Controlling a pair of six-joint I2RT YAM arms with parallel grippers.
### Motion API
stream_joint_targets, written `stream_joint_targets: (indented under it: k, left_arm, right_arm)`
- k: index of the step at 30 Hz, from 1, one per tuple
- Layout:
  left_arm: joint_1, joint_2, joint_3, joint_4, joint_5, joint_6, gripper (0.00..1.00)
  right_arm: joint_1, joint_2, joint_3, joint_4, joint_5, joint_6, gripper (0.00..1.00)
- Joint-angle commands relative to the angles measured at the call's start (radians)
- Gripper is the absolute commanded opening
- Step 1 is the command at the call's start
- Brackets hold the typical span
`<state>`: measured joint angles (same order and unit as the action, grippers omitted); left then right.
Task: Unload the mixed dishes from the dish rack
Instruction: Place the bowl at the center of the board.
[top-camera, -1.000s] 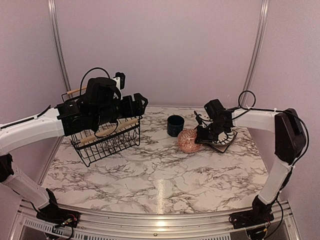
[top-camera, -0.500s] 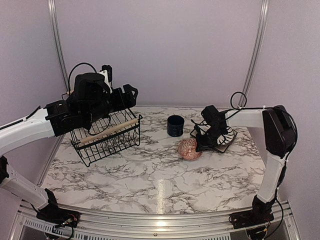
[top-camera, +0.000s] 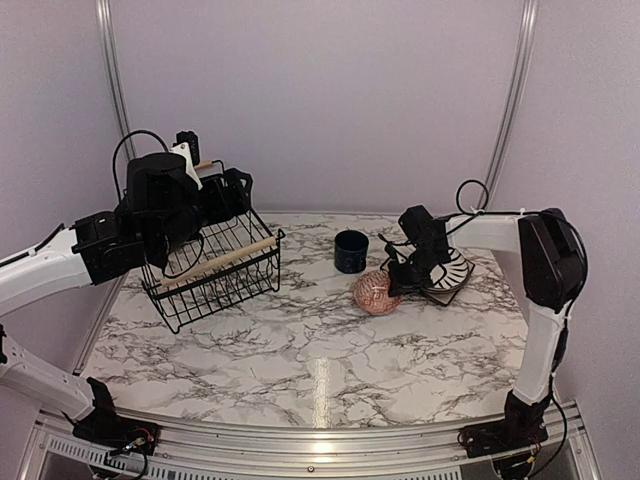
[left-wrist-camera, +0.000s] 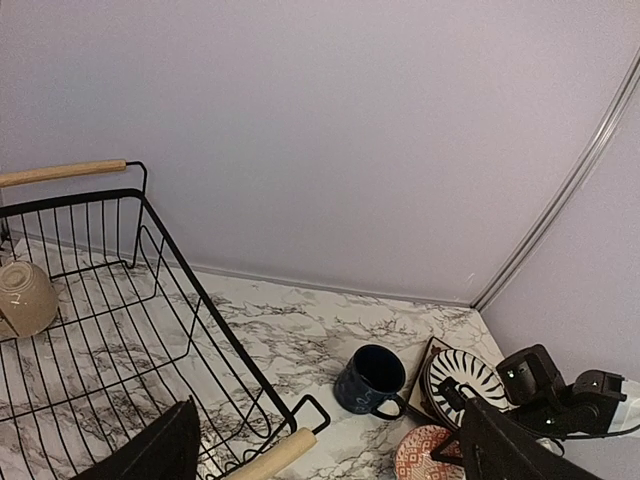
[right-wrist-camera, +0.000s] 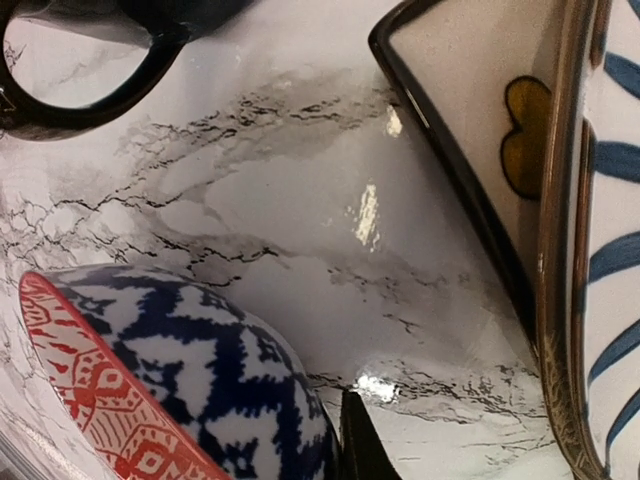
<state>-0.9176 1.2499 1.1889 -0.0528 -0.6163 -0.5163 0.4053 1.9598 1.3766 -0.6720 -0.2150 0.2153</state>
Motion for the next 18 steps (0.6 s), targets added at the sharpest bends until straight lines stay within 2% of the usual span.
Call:
stream_joint_targets:
  k: [1, 11, 15, 18]
  left_arm:
    - [0.002, -0.009, 0.003, 0.024, -0.034, 0.032, 0.93]
    - [0.06, -0.013, 0.018, -0.054, -0.043, 0.051, 0.96]
    - [0.128, -0.009, 0.032, -0.105, -0.037, 0.048, 0.97]
    - [0.22, 0.033, 0.072, -0.181, 0.004, 0.036, 0.99]
  right_arm:
    - [-0.006, 0.021, 0.037, -0.011, 0.027, 0.0, 0.18]
    - [-0.006, -0.05, 0.013, -0.011, 0.07, -0.001, 0.5]
    - [-0.007, -0.101, 0.006, -0.016, 0.12, -0.003, 0.64]
    - [-0.005, -0.145, -0.001, -0.017, 0.164, -0.005, 0.71]
